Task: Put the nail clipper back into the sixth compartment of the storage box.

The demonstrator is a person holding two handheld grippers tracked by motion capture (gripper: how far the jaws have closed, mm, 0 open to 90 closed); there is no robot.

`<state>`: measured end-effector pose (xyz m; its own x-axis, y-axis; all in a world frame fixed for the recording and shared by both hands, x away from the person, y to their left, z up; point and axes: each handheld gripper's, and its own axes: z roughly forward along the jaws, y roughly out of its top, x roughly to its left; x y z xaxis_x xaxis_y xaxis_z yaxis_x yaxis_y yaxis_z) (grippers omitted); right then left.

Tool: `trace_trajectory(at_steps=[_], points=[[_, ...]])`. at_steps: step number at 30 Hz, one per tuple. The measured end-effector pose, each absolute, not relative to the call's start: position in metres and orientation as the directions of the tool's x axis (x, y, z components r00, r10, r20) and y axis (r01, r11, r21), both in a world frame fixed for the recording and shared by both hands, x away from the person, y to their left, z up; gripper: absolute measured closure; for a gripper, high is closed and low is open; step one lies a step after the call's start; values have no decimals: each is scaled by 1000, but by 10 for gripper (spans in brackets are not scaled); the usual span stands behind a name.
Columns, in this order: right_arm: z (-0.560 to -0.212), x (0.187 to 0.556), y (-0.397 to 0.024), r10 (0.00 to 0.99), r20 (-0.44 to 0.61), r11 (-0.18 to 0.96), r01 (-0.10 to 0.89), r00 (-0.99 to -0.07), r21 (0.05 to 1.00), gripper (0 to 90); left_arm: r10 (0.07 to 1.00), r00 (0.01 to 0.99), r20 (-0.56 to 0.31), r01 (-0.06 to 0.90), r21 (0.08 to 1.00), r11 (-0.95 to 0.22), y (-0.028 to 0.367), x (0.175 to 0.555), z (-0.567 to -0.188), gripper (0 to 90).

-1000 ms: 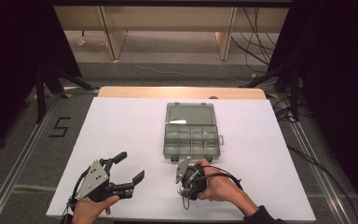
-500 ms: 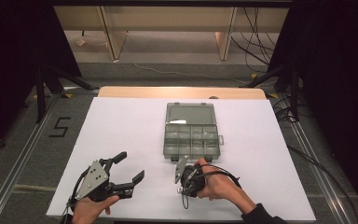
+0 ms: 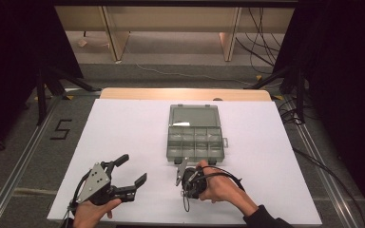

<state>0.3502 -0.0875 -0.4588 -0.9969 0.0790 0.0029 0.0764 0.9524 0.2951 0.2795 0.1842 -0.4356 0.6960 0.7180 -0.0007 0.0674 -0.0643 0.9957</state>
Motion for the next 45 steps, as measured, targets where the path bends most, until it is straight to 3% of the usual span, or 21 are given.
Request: trace_trajectory(at_steps=[8, 15, 21, 45], points=[[-443, 355, -95, 142, -5, 897, 127, -990, 424, 770, 720, 694, 0, 66, 996, -64, 185, 280, -435, 156], [-427, 366, -107, 236, 19, 768, 199, -971, 608, 771, 721, 693, 1, 66, 996, -64, 184, 279, -435, 156], [-420, 375, -116, 312, 39, 665, 248, -949, 705, 771, 723, 691, -1, 69, 996, -65, 185, 280, -436, 156], [-408, 412, -128, 466, 37, 503, 299, -884, 811, 771, 724, 690, 0, 69, 995, -66, 183, 280, -437, 156]])
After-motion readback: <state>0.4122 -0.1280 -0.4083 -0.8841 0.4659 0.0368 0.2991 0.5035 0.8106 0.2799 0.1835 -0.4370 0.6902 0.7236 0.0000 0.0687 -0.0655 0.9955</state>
